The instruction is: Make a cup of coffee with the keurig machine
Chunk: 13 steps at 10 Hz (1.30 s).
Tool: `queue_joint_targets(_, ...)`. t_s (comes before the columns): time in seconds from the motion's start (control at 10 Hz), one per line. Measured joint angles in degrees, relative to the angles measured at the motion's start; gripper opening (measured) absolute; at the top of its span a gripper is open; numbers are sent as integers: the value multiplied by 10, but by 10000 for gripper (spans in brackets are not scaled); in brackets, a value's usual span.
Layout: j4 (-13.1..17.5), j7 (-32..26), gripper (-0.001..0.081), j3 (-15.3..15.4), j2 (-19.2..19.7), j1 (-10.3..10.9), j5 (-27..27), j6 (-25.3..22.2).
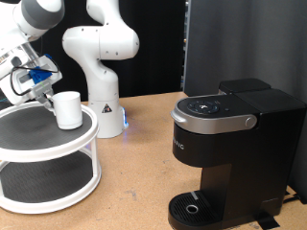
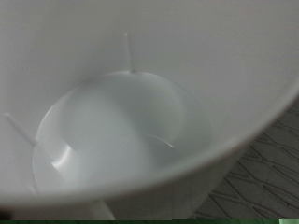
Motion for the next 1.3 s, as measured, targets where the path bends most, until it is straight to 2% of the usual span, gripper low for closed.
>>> queue_joint_targets(0.2, 10, 14, 71, 7, -5, 0, 8, -16)
queue_joint_targets(0.6, 41, 58, 71, 33, -30, -4, 9, -92)
queue_joint_targets(0.8, 41, 63, 71, 33, -29, -3, 13, -91)
queue_joint_targets(1.0, 40, 94, 70, 46, -29, 6, 40, -81)
queue_joint_targets(1.3, 36, 150, 70, 89, -26, 47, 97, -32)
